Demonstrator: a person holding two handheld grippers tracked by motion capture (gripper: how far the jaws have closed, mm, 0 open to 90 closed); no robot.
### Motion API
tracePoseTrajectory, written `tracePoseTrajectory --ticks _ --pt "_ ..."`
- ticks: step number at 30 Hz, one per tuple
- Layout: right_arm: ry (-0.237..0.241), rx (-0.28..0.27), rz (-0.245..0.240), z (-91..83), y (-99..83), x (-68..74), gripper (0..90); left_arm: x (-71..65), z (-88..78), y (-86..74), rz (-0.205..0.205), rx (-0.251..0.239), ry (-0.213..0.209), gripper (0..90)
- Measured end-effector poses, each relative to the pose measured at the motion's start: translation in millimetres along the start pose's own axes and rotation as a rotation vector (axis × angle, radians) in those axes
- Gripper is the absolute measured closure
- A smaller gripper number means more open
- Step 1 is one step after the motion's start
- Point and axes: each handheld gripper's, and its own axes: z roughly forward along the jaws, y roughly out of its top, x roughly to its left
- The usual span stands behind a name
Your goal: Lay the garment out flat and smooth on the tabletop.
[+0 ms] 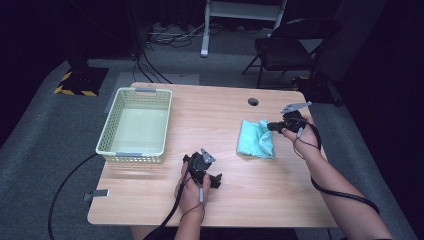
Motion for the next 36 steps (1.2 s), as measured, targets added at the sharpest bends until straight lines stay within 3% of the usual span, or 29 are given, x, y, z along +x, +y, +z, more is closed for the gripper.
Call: tracePoseTrajectory --ticks 5,10,14,15,17,24,27,36 --pt "-0.018 0.012 0.015 -2.3 -5.5 -9.9 87.2 0.0 0.0 0.0 0.0 0.0 0.0 0.3" --pt "-0.035 0.021 0.075 -3.1 -19.2 -33.1 84.9 0.0 0.0 0.0 -0.001 0.0 0.0 0.3" --pt "-0.07 -0.013 0.169 -11.9 -33.4 -51.8 58.1 -0.1 0.0 0.0 -0.002 0.0 0.0 0.3" --pt "-0.07 -0.013 0.169 -11.9 -33.4 -51.8 58.1 0.0 0.0 0.0 0.0 0.0 0.0 0.3" --pt "-0.101 -0.039 0.194 -23.2 -38.5 -54.6 49.6 0.0 0.1 0.0 -0.002 0.0 -0.001 0.2" --pt "-0.08 -0.077 0.12 -34.8 -34.3 -33.3 49.0 0.0 0.1 0.0 -0.002 0.0 -0.001 0.2" --pt "-0.038 -0.072 0.094 -30.8 -31.8 -19.1 49.2 0.0 0.1 0.0 -0.002 0.0 -0.001 0.2" --pt "0.015 -0.051 0.046 -19.5 -36.2 3.9 49.8 -0.1 0.1 0.0 -0.002 0.0 -0.002 0.2"
